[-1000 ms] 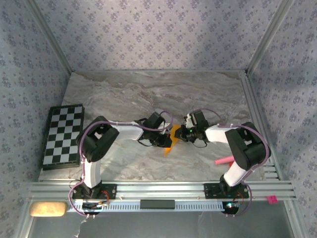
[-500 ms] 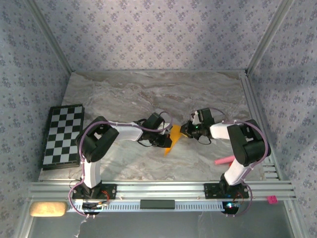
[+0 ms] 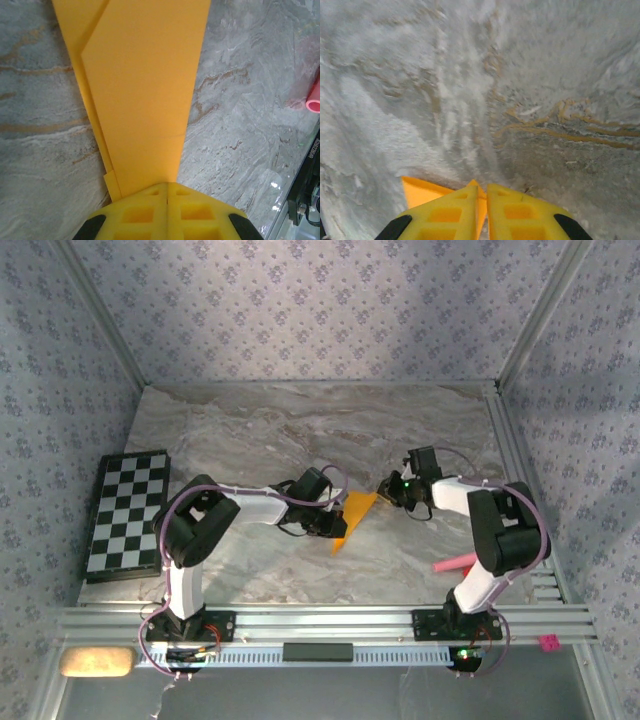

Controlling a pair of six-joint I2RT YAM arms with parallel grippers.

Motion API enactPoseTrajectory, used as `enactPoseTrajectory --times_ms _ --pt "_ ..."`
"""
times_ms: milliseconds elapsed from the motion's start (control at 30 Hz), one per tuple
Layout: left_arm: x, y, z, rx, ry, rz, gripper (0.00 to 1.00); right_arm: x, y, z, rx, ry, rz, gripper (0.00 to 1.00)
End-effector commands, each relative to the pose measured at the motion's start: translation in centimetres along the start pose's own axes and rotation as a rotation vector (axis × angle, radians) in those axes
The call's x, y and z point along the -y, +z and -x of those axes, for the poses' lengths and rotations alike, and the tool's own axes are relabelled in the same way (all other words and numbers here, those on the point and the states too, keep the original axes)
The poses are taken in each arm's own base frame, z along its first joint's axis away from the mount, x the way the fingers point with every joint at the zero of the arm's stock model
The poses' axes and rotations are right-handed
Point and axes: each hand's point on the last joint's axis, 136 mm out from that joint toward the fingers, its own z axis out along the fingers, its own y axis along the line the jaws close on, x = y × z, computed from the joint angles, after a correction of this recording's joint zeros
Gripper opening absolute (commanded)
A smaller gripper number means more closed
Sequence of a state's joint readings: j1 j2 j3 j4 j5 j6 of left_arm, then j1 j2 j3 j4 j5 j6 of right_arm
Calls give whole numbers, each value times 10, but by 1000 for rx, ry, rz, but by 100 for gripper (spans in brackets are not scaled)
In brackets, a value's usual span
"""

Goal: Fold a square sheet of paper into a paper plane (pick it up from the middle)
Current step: Fold the wing for the fifth time at the center of the table.

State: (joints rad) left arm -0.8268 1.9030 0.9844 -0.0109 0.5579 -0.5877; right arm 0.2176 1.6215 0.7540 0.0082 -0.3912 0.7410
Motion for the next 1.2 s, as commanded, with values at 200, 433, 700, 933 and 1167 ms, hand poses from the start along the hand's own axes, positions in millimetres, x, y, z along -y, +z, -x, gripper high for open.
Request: enactPoseTrajectory --times_ms 200,433,700,933,1167 --pt "-41 8 -49 -130 -113 136 0 -44 -19 -45 -49 -136 153 13" --pt "-39 7 -47 -124 -113 134 0 -60 -7 -90 -154 -136 197 4" --pt "-39 7 -46 -118 -113 134 0 -50 17 -114 -250 -112 157 1" --pt "-34 4 -45 -112 -112 122 0 12 33 -122 -226 -40 -18 0" --pt "-9 -15 -42 -96 -68 69 2 24 32 -118 -217 -53 -46 0"
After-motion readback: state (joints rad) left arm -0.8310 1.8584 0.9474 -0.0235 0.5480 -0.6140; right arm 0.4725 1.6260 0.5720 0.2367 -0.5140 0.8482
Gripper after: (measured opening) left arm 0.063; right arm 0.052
